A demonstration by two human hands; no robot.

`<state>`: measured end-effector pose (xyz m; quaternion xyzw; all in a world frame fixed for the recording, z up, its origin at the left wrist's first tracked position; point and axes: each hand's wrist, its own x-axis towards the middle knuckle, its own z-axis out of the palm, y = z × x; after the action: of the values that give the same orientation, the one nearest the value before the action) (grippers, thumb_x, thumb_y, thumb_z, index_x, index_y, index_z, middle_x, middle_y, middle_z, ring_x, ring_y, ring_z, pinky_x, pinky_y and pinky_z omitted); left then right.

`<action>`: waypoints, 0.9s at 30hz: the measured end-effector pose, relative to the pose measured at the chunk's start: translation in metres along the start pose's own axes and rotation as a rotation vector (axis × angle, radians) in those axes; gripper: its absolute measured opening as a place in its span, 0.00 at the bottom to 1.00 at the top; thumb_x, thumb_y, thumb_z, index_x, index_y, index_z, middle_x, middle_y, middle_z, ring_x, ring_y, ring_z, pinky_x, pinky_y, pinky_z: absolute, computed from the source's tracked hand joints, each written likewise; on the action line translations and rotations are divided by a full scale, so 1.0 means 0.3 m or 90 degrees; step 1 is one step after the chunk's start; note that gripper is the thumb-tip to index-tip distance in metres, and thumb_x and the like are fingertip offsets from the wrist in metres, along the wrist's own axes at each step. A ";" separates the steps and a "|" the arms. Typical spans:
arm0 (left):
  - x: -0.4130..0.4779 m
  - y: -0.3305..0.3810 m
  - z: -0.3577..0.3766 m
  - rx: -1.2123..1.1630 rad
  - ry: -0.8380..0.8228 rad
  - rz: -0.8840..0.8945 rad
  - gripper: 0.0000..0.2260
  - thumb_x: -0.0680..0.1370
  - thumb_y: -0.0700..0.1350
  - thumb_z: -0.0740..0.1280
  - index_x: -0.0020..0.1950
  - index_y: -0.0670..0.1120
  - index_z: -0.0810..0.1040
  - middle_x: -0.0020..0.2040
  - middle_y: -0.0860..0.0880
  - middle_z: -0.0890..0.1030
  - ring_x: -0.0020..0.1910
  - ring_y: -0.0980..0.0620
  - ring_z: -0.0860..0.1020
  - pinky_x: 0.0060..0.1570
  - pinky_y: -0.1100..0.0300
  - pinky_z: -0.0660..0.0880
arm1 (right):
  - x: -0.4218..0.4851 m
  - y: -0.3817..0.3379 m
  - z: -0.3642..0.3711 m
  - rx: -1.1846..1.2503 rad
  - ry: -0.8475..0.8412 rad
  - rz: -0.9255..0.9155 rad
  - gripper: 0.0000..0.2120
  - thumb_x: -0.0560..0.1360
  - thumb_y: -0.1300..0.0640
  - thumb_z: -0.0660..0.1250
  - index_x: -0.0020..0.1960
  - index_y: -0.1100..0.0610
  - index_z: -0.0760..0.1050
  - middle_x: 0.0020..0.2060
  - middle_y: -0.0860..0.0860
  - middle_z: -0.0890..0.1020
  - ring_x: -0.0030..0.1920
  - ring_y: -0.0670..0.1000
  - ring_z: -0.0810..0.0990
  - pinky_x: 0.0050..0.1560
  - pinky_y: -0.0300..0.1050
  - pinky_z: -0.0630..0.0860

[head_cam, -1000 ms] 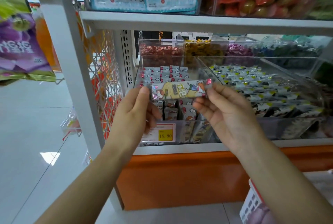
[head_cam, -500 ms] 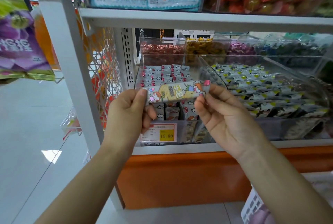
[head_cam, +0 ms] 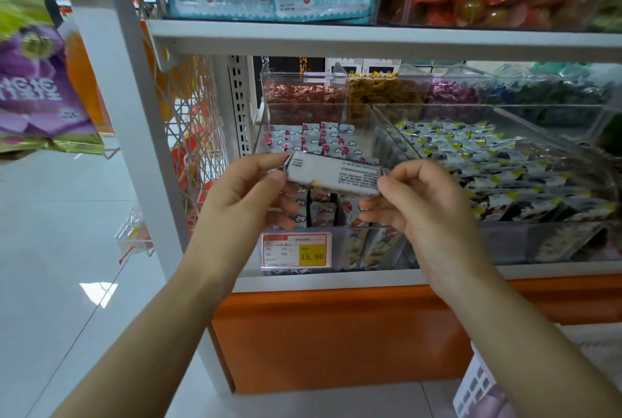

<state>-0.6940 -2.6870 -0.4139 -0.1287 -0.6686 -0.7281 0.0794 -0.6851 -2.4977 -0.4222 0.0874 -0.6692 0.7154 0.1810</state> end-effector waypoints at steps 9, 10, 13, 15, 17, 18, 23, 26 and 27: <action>0.002 -0.005 -0.024 0.026 -0.020 -0.003 0.11 0.72 0.47 0.67 0.52 0.45 0.75 0.41 0.44 0.79 0.35 0.53 0.80 0.36 0.64 0.77 | -0.009 0.008 0.015 -0.067 -0.044 -0.058 0.11 0.76 0.61 0.65 0.53 0.49 0.79 0.47 0.49 0.81 0.45 0.47 0.83 0.42 0.41 0.81; 0.003 -0.003 -0.026 0.031 -0.028 -0.007 0.14 0.70 0.48 0.67 0.54 0.47 0.76 0.41 0.45 0.80 0.35 0.53 0.81 0.37 0.64 0.78 | -0.007 0.008 0.014 -0.063 -0.040 -0.056 0.10 0.76 0.61 0.65 0.53 0.50 0.79 0.45 0.49 0.81 0.44 0.48 0.83 0.42 0.42 0.81; -0.001 0.005 -0.024 0.070 -0.055 0.007 0.17 0.67 0.49 0.67 0.56 0.51 0.79 0.39 0.53 0.82 0.35 0.55 0.81 0.37 0.66 0.78 | 0.001 0.015 0.007 -0.028 -0.032 -0.033 0.08 0.76 0.62 0.65 0.50 0.53 0.80 0.47 0.55 0.81 0.45 0.52 0.83 0.44 0.45 0.81; -0.003 0.011 -0.020 0.087 -0.062 0.021 0.16 0.67 0.49 0.68 0.54 0.51 0.80 0.39 0.54 0.82 0.34 0.56 0.81 0.37 0.66 0.78 | 0.006 0.017 0.006 -0.011 -0.024 -0.028 0.08 0.76 0.64 0.65 0.48 0.53 0.81 0.47 0.56 0.81 0.46 0.52 0.83 0.43 0.44 0.81; -0.005 0.016 -0.020 0.105 -0.074 0.030 0.16 0.67 0.49 0.69 0.54 0.50 0.80 0.39 0.55 0.82 0.33 0.55 0.81 0.37 0.65 0.78 | 0.008 0.018 0.008 0.006 -0.018 -0.031 0.10 0.75 0.64 0.65 0.45 0.53 0.81 0.46 0.56 0.82 0.46 0.51 0.83 0.41 0.42 0.81; -0.007 0.020 -0.021 0.118 -0.082 0.036 0.16 0.66 0.49 0.69 0.54 0.50 0.80 0.39 0.54 0.82 0.33 0.55 0.81 0.37 0.65 0.78 | 0.009 0.017 0.008 0.020 -0.016 -0.030 0.11 0.75 0.65 0.65 0.43 0.52 0.82 0.46 0.56 0.81 0.45 0.50 0.83 0.40 0.42 0.81; -0.022 0.038 -0.016 0.201 -0.107 0.068 0.14 0.64 0.56 0.70 0.47 0.56 0.79 0.39 0.41 0.82 0.37 0.40 0.81 0.41 0.46 0.80 | 0.014 0.010 0.003 -0.006 0.001 -0.019 0.14 0.75 0.63 0.65 0.35 0.49 0.80 0.40 0.53 0.81 0.43 0.53 0.81 0.38 0.48 0.82; -0.026 0.033 -0.013 0.275 -0.108 0.081 0.11 0.66 0.59 0.70 0.45 0.57 0.78 0.38 0.38 0.79 0.38 0.38 0.79 0.40 0.43 0.78 | 0.008 0.008 0.003 -0.079 0.024 -0.049 0.10 0.73 0.59 0.67 0.35 0.48 0.80 0.38 0.56 0.80 0.44 0.60 0.80 0.46 0.63 0.79; -0.026 0.031 -0.011 0.287 -0.101 0.082 0.11 0.68 0.60 0.71 0.44 0.57 0.77 0.39 0.41 0.79 0.39 0.40 0.79 0.40 0.44 0.78 | 0.004 0.004 0.005 -0.094 0.026 -0.063 0.07 0.72 0.57 0.68 0.36 0.50 0.79 0.39 0.58 0.79 0.44 0.62 0.79 0.47 0.65 0.78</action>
<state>-0.6841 -2.6916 -0.4076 -0.2070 -0.8089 -0.5413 0.0993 -0.6868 -2.4991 -0.4227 0.0922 -0.7111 0.6562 0.2352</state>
